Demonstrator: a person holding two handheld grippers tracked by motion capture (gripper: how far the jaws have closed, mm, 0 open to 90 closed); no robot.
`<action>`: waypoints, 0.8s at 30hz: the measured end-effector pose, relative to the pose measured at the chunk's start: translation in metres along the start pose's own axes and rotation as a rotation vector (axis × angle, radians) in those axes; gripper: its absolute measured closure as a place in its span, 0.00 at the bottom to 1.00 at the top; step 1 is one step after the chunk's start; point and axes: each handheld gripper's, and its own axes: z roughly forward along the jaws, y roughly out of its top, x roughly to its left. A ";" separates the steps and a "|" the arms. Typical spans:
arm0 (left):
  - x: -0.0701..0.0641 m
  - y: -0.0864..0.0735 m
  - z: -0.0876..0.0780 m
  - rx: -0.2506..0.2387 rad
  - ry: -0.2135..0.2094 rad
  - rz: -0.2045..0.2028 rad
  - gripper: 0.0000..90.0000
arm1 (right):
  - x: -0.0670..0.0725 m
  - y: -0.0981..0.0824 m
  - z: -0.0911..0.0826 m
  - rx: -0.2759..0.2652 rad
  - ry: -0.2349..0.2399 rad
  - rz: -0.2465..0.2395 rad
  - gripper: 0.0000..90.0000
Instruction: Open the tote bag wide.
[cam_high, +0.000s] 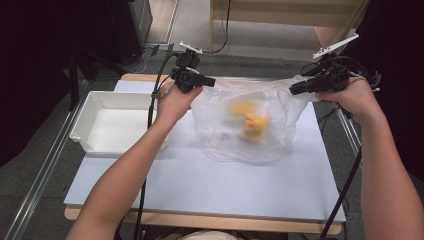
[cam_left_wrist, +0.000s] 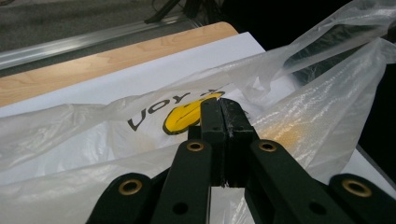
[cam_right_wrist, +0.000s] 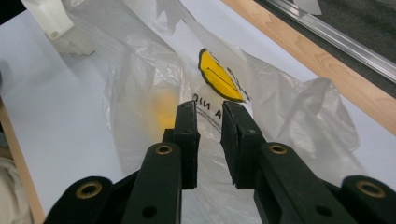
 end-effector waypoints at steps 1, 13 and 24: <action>0.001 0.001 0.002 0.011 0.013 0.005 1.00 | 0.001 0.000 0.000 0.000 0.000 -0.004 0.86; 0.010 -0.011 0.033 0.195 -0.020 -0.011 0.95 | -0.001 -0.009 0.010 0.039 0.002 0.013 0.85; 0.003 -0.021 0.055 0.253 -0.060 -0.011 0.86 | -0.002 -0.014 0.017 0.033 -0.017 0.026 0.82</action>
